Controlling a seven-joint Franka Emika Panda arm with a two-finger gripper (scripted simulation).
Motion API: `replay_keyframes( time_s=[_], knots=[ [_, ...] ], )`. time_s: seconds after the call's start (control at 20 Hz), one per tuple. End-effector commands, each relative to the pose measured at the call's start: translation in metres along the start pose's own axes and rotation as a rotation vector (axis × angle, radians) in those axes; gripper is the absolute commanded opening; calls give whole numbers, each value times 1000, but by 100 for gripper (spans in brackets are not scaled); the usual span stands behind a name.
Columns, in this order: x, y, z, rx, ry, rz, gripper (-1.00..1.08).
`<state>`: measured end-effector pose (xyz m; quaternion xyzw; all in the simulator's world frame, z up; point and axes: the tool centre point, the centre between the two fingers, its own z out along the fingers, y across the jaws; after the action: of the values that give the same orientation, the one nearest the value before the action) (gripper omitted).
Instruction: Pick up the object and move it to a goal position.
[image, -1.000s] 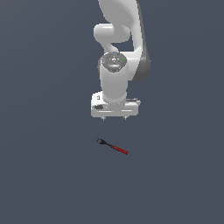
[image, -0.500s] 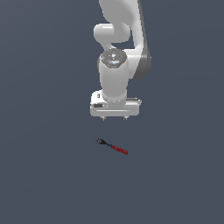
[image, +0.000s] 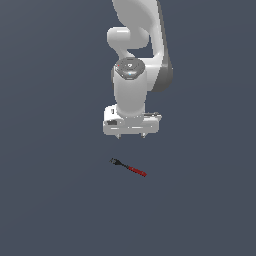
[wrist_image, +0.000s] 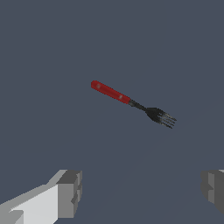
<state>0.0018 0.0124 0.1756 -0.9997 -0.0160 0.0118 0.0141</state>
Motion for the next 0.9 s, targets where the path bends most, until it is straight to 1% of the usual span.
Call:
replay_keyframes(
  time_s=[0.0,0.35,0.85],
  knots=[
    [2,1,3,-3,0,-30,100],
    [11,4,17,-13,0,-167,100],
    [28,10,45,-29,-2,-448,100]
  ],
)
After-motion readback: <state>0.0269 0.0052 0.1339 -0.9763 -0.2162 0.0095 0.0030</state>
